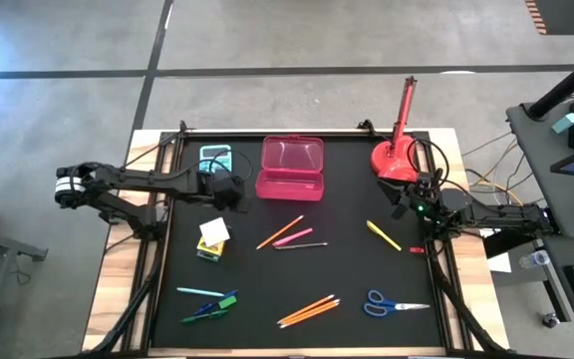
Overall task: Pack school essentials
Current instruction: Put the blue pen into the pink supply box
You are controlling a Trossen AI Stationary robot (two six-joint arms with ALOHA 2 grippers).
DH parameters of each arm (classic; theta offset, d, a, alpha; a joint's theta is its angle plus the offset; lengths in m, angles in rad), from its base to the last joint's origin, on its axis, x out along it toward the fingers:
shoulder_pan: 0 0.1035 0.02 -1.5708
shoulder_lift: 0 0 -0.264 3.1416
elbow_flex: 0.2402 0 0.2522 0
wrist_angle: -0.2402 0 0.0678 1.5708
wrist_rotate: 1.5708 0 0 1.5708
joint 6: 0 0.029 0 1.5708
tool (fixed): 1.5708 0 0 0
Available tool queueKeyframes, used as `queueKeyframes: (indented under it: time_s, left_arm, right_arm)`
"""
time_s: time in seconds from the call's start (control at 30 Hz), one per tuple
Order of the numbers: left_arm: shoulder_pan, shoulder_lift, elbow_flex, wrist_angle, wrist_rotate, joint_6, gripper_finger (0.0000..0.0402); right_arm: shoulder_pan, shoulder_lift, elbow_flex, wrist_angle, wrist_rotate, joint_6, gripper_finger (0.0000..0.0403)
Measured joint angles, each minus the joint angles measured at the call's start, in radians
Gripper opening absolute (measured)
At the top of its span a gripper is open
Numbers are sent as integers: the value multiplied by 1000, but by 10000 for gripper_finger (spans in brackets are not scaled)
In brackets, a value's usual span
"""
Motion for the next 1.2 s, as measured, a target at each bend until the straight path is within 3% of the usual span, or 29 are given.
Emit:
queueKeyframes:
  time_s: [0.13, 0.37, 0.6, 1.2]
  left_arm:
    - [0, -1, 0, 11, 98, 1, 140]
    - [-2, -2, 3, 19, 120, 20, 140]
    - [-6, -2, 5, 17, 218, 366, 140]
    - [-5, -3, 3, 195, 230, 376, 140]
  right_arm:
    - [0, 0, 0, 0, 0, 0, 79]
    - [0, 0, 0, 0, 0, 0, 79]
    - [0, 0, 0, 0, 0, 0, 79]
    - [0, 0, 0, 0, 0, 0, 79]
